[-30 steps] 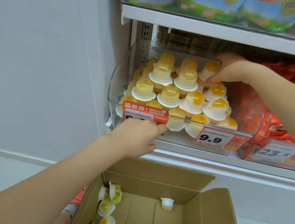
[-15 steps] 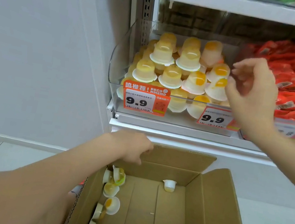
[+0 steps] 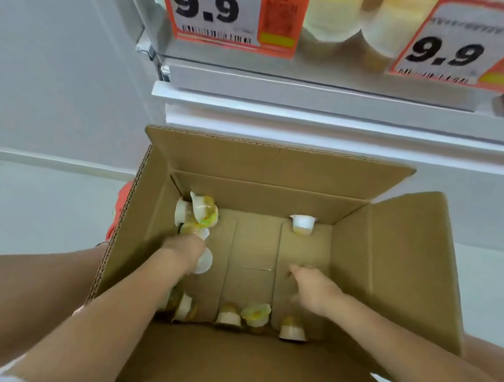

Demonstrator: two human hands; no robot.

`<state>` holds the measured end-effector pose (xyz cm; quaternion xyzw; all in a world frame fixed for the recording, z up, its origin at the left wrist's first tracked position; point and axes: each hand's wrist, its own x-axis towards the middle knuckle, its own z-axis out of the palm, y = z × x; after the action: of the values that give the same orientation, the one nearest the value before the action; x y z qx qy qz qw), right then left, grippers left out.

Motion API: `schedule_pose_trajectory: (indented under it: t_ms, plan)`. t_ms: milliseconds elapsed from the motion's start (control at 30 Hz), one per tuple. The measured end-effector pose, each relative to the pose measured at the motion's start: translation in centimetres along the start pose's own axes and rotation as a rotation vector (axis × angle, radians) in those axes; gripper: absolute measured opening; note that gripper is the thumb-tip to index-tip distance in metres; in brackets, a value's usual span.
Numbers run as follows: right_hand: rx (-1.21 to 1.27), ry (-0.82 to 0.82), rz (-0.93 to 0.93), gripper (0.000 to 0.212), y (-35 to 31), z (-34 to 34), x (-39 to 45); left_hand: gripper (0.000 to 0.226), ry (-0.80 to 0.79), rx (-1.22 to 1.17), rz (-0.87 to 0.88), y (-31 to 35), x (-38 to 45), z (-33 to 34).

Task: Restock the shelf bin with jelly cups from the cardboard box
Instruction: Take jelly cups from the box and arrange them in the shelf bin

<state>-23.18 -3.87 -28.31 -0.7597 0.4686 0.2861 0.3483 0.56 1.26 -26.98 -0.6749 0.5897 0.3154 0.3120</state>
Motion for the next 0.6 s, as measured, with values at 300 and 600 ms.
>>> schedule_pose_trajectory:
  t_ms: [300,600]
  plan:
    - [0.187,0.062,0.115,0.025,-2.0,4.9,6.4,0.038,0.098,-0.335,-0.134,0.4,5.9,4.3]
    - [0.976,0.762,0.499,0.065,-0.2,-1.2,10.5,0.032,-0.03,-2.14,-0.393,-0.5,5.0,3.3]
